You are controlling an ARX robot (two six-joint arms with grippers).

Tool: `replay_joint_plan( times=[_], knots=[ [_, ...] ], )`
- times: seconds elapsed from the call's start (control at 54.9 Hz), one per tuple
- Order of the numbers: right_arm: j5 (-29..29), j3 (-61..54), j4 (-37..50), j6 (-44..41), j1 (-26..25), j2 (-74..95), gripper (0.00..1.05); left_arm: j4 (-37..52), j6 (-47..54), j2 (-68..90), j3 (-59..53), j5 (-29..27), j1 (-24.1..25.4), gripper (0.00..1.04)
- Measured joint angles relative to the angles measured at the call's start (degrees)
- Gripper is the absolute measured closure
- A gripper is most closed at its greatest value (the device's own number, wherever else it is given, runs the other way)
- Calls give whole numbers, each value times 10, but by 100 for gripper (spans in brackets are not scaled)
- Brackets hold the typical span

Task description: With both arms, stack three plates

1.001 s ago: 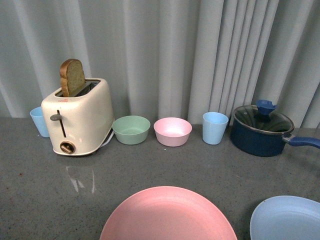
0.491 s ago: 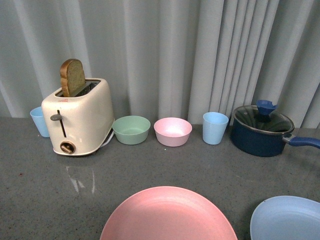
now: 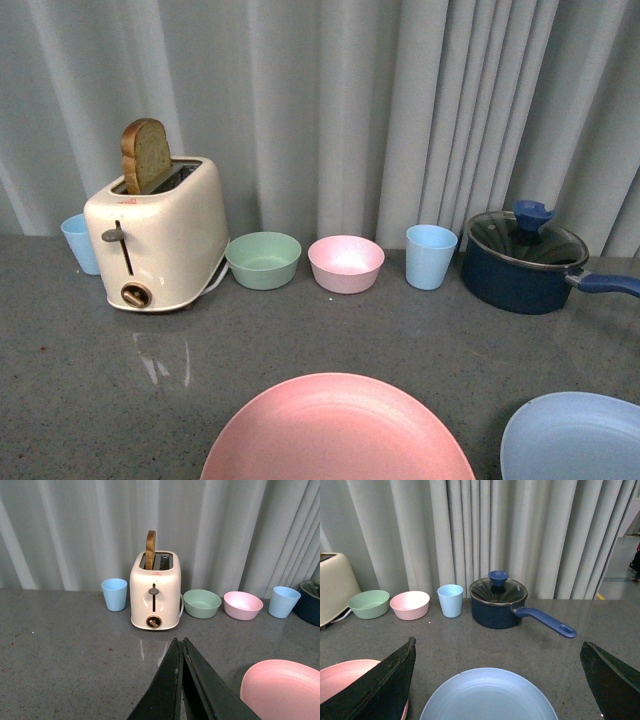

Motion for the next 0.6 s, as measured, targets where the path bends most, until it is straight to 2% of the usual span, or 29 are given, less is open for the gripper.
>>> replay_joint_plan(
  times=[0.164, 0.473, 0.546, 0.601],
  knots=[
    [0, 0, 0, 0, 0, 0, 7, -2, 0, 0, 0, 0, 0, 100],
    [0, 0, 0, 0, 0, 0, 7, -2, 0, 0, 0, 0, 0, 42],
    [65, 59, -134, 85, 16, 79, 7, -2, 0, 0, 0, 0, 0, 30],
    [52, 102, -192, 160, 4, 171, 7, -2, 0, 0, 0, 0, 0, 19]
  ],
)
